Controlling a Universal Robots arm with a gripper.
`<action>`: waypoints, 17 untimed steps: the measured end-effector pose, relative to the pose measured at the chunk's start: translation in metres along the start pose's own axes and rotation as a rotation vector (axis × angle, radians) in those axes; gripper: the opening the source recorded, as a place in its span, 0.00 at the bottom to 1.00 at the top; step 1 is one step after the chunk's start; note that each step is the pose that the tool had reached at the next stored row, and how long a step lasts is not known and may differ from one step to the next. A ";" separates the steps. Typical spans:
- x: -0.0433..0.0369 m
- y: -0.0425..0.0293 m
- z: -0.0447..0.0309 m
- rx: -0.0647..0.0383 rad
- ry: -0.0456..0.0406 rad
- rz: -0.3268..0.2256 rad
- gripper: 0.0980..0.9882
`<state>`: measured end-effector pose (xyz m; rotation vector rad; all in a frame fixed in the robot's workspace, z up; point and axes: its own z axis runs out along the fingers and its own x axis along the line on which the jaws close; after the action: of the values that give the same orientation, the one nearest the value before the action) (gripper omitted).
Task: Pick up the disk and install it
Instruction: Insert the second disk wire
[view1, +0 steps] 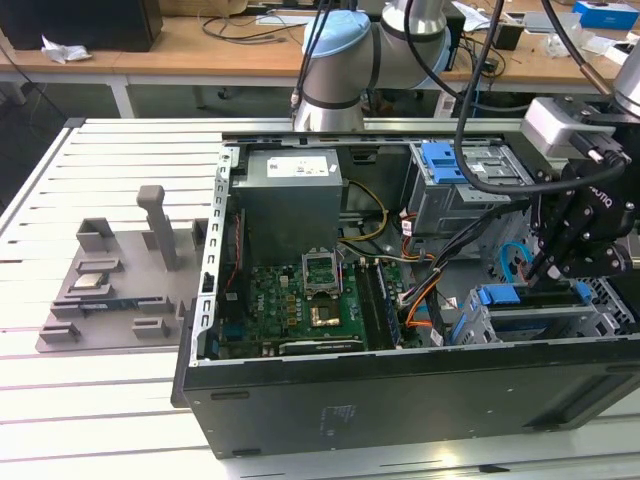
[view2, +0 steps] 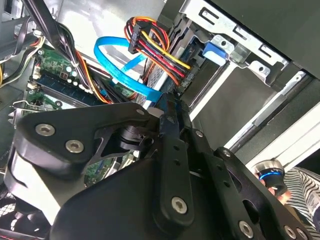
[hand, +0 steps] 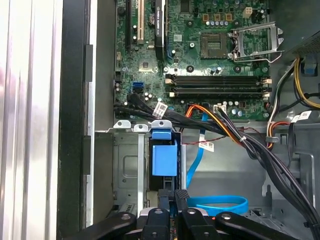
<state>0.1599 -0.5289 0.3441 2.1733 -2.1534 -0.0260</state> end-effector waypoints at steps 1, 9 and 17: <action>0.0001 -0.0003 0.0000 0.000 0.0002 0.000 0.07; 0.0000 -0.0029 0.0027 0.000 0.0003 0.000 0.07; -0.0004 -0.0017 -0.0146 0.000 0.0000 0.000 0.15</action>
<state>0.1626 -0.5279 0.3585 2.1734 -2.1534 -0.0260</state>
